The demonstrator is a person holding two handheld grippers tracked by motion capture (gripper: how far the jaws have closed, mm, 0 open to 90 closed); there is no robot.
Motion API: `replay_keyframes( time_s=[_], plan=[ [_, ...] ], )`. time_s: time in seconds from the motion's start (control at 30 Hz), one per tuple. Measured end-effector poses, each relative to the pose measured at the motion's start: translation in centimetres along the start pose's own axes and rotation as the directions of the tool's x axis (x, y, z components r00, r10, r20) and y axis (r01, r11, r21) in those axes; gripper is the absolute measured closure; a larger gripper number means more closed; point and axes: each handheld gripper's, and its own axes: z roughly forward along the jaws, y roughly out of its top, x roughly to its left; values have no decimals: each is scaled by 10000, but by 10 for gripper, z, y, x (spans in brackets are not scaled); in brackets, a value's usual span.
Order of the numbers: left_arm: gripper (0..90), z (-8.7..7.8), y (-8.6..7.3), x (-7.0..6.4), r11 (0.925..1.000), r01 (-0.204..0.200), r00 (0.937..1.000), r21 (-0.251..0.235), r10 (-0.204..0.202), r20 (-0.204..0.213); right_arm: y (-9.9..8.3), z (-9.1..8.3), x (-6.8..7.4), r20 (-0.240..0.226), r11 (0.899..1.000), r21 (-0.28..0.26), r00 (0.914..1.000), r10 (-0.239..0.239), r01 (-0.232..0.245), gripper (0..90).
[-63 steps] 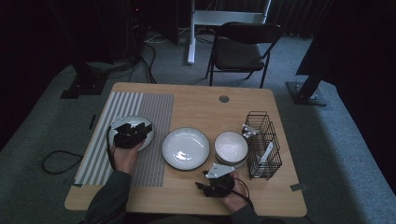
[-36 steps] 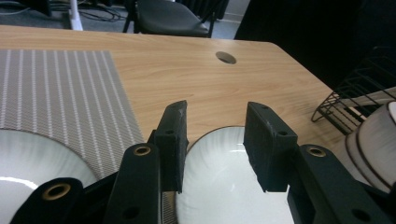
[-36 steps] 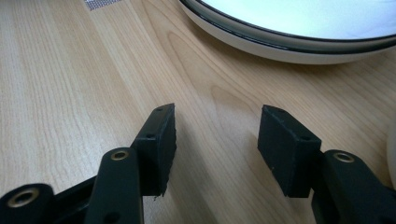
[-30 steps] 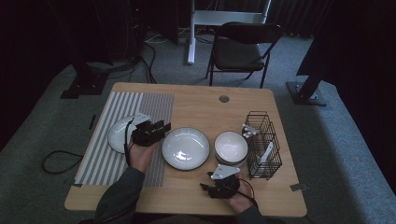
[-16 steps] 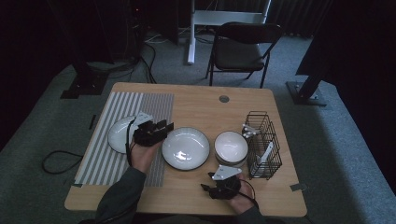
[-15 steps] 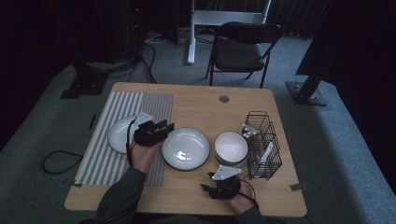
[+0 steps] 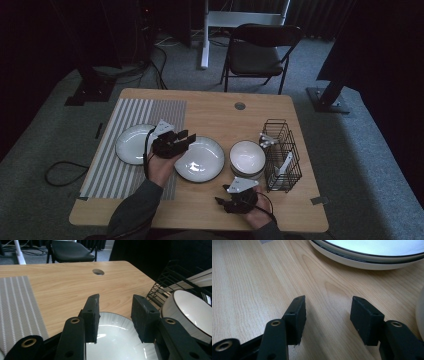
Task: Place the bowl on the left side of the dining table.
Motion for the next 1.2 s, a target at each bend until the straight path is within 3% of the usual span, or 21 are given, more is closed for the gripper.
replay_keyframes(
  time_s=[0.77,1.2],
  plan=[
    [593,23,5,-35,9991,-407,9956,135,394,848,0,0,1,33,10000,15,10000,53,-53,452],
    [592,40,8,-57,9959,-809,9885,395,751,1313,1,0,1,40,10000,12,10000,45,-45,451]
  ],
)
